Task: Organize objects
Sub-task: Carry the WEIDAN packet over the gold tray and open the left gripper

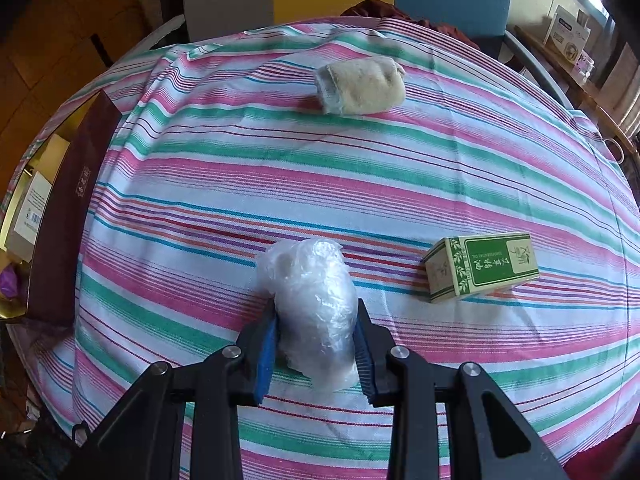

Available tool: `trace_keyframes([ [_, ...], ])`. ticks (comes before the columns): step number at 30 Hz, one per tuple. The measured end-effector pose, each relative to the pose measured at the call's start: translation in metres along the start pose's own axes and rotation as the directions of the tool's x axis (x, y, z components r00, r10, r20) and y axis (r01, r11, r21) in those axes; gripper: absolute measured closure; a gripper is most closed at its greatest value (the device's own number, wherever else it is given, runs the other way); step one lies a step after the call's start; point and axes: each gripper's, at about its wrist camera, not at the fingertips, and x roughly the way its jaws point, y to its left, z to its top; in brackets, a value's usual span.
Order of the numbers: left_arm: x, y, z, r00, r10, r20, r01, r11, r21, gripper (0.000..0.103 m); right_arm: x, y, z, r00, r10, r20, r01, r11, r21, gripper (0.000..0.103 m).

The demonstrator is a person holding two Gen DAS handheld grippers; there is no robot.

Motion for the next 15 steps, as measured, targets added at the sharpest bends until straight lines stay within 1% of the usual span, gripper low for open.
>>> trace_keyframes([
  [3, -0.01, 0.038, -0.009, 0.998, 0.054, -0.021, -0.054, 0.998, -0.019, 0.057, -0.001, 0.003, 0.0, 1.0, 0.001, 0.002, -0.001, 1.0, -0.016, 0.07],
  [6, -0.014, 0.058, -0.018, 0.997, 0.062, -0.043, -0.063, 0.998, -0.018, 0.057, 0.0, 0.005, 0.0, 1.0, 0.0, 0.003, 0.0, 1.0, -0.023, 0.07],
  [8, -0.013, 0.054, -0.018, 0.998, 0.043, -0.041, -0.042, 0.999, 0.028, 0.057, 0.0, 0.005, 0.0, 1.0, 0.001, 0.001, -0.001, 1.0, -0.024, 0.07],
  [10, -0.008, 0.039, -0.014, 0.999, 0.015, -0.04, -0.01, 0.993, 0.121, 0.057, 0.0, 0.004, -0.001, 1.0, 0.001, 0.002, -0.001, 1.0, -0.024, 0.07],
  [12, 0.002, 0.022, -0.01, 0.998, -0.025, -0.055, 0.036, 0.977, 0.212, 0.057, 0.0, 0.004, 0.0, 1.0, 0.001, 0.001, -0.001, 1.0, -0.023, 0.07],
  [15, 0.021, 0.002, -0.007, 0.992, -0.073, -0.106, 0.101, 0.951, 0.292, 0.057, 0.0, 0.003, 0.0, 1.0, 0.003, 0.0, -0.003, 1.0, -0.023, 0.07],
])
